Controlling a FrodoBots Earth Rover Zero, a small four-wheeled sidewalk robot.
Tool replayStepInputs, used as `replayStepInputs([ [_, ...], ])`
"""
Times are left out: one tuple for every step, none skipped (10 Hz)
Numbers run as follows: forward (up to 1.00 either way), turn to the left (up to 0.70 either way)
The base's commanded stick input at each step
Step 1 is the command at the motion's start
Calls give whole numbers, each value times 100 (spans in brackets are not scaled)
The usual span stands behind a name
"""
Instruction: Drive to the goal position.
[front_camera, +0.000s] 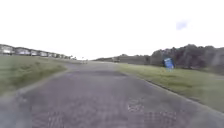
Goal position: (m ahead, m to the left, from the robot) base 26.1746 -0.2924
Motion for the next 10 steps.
replayStepInputs([
  [70,0],
  [70,1],
  [70,3],
  [70,19],
  [70,34],
  [70,35],
  [70,4],
  [70,2],
  [70,2],
  [70,2],
])
